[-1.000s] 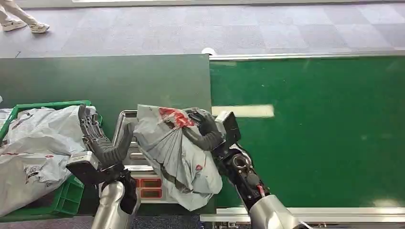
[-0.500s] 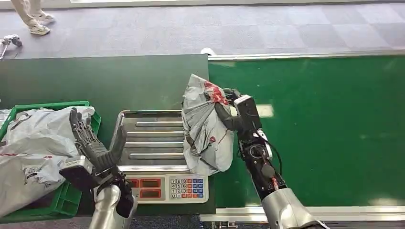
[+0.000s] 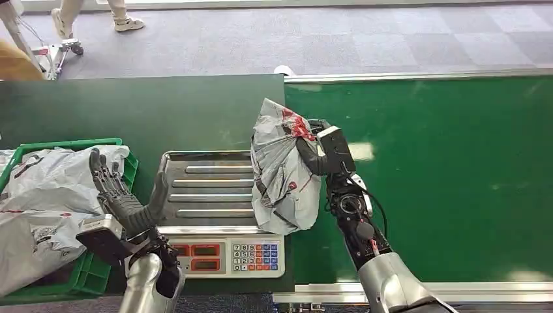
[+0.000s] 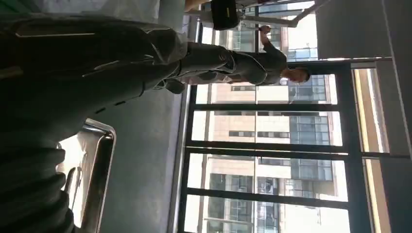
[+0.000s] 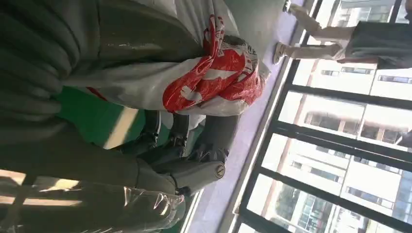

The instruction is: Moved the parcel from conveyor to table for the left to box.

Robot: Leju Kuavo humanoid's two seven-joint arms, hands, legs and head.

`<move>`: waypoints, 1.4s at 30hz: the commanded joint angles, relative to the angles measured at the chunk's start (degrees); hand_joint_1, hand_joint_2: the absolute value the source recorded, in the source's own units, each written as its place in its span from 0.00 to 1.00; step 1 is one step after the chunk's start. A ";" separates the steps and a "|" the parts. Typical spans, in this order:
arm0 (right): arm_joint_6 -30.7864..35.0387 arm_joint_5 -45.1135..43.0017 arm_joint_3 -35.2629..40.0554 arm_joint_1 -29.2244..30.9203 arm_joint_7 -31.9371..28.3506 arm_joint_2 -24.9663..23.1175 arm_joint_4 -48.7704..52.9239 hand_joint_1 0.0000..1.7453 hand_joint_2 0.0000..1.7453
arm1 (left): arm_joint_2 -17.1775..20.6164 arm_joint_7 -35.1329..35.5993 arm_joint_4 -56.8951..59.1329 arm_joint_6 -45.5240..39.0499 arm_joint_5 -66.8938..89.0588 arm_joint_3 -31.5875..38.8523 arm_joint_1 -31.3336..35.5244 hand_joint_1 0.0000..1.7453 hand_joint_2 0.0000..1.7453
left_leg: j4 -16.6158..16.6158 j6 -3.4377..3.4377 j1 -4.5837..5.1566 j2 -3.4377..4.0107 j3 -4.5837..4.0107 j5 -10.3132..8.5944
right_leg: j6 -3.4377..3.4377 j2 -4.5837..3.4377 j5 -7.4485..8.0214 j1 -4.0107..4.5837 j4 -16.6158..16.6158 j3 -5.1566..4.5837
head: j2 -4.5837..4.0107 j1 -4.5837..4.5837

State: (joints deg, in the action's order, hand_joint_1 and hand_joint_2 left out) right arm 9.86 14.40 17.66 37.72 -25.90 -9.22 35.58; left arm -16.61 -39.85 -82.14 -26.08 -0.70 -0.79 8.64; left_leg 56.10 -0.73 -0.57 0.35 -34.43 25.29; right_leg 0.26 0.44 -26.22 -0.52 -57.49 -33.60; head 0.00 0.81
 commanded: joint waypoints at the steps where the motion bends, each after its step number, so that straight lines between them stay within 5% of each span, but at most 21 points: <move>1: 0.06 -0.08 -0.65 3.31 0.13 0.33 -3.98 1.00 1.00 | 0.58 -0.15 0.95 -0.11 -0.05 0.55 0.18 0.00 1.00 | -0.04 0.04 0.01 -0.01 0.17 0.05 | 0.00 -0.04 -0.03 -0.01 0.06 0.17 | 0.00 -0.02; 42: 0.06 -0.08 -0.65 3.31 0.13 0.33 -3.98 1.00 1.00 | 0.58 -0.15 0.95 -0.11 -0.05 0.55 0.18 0.00 1.00 | -0.02 0.02 0.01 -0.01 0.13 0.04 | -0.01 -0.03 -0.03 -0.01 0.03 0.13 | 0.00 -0.02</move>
State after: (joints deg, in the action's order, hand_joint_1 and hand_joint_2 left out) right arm 9.88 14.43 17.66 38.09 -25.88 -9.20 34.97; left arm -16.61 -39.85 -82.27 -26.08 -0.70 -0.66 8.41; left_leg 56.11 -0.73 -0.57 0.34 -34.42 25.29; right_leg 0.26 0.44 -26.22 -0.53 -57.49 -33.59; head 0.00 0.79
